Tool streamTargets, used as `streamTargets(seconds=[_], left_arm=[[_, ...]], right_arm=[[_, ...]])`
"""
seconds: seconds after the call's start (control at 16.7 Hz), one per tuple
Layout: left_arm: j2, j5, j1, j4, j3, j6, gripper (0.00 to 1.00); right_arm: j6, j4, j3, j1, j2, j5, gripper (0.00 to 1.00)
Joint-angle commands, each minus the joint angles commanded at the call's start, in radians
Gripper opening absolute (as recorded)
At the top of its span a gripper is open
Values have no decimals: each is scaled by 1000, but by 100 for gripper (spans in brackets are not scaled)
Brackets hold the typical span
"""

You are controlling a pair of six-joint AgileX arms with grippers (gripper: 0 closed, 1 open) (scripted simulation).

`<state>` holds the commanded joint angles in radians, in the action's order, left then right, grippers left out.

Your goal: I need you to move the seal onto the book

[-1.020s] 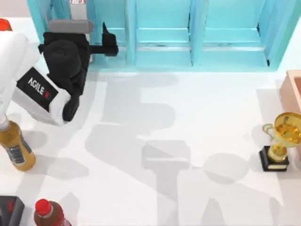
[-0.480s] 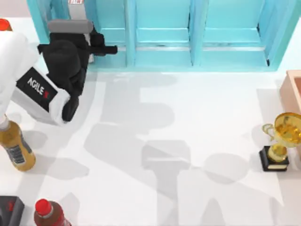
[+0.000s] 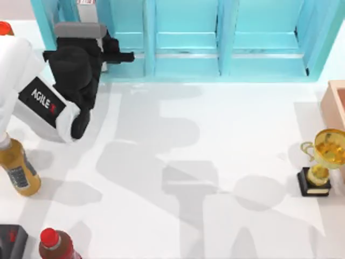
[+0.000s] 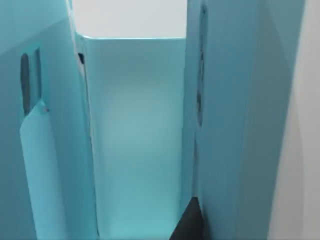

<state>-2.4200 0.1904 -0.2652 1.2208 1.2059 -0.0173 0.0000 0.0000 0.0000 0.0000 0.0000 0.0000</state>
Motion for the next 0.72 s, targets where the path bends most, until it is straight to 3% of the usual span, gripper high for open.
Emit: streamTargets(seconds=[0.42, 0.72], left_arm=[[29, 7, -19, -23, -20, 0, 0], [261, 30, -94, -173, -151, 4, 0]], right_arm=[[0, 0, 0, 0, 0, 0, 100], [0, 0, 0, 0, 0, 0, 100]])
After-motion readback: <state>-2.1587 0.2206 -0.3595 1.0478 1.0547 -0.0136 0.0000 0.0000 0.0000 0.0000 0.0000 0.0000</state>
